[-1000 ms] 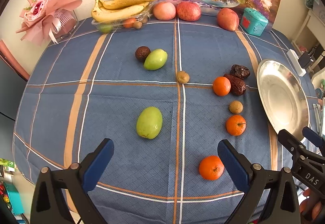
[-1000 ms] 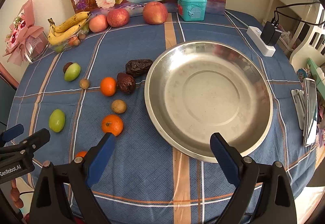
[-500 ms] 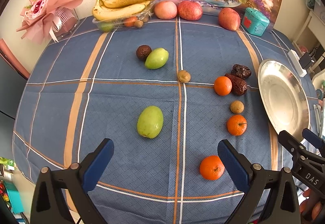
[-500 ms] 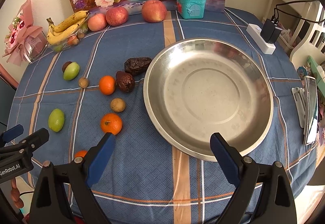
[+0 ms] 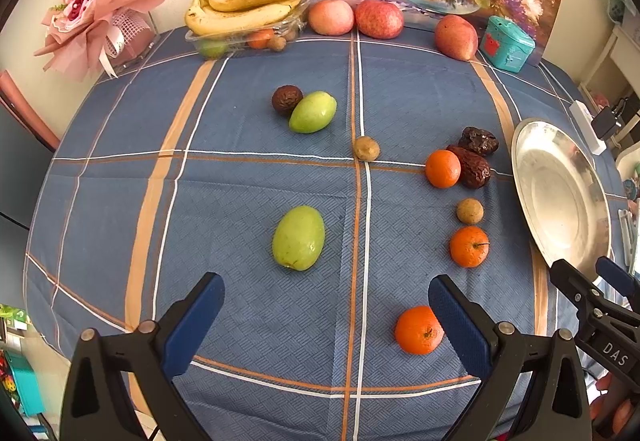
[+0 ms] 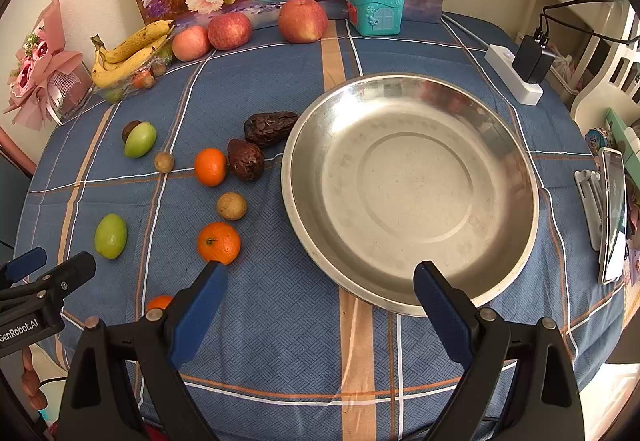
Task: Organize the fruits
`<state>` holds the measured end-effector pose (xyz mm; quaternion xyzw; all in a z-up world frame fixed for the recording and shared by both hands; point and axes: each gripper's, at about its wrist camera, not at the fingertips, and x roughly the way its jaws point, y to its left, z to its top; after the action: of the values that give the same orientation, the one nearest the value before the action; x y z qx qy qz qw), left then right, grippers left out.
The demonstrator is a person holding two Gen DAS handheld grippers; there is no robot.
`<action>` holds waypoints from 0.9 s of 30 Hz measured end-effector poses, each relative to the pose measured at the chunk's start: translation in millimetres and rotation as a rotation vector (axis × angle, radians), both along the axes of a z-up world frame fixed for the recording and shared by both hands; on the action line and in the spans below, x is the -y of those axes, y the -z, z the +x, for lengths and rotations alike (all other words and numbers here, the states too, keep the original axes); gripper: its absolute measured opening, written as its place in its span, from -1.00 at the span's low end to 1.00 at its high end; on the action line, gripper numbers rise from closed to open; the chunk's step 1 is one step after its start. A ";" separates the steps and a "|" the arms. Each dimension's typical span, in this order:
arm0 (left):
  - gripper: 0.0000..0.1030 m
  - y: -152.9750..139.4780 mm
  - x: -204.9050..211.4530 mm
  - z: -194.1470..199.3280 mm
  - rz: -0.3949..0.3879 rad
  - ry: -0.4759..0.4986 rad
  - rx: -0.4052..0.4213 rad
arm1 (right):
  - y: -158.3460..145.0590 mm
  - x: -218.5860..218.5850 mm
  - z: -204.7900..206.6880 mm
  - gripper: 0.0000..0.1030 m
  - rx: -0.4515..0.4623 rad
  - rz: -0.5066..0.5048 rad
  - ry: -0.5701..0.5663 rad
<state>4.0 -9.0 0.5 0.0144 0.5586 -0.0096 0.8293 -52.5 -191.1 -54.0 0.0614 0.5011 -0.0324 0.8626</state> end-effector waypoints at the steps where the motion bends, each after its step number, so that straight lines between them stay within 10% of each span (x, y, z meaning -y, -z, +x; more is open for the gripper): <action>1: 1.00 0.0 0.0 0.0 0.000 0.000 0.000 | 0.2 0.2 0.0 0.83 -0.001 0.000 0.000; 27: 1.00 -4.4 -19.7 2.4 -0.108 -0.037 0.011 | -1.5 -8.4 0.4 0.83 0.004 0.012 -0.031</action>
<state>6.4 10.7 4.9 -0.0410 0.5529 -0.0242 0.8319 -52.1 -182.7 -52.5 0.0588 0.5006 -0.0156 0.8635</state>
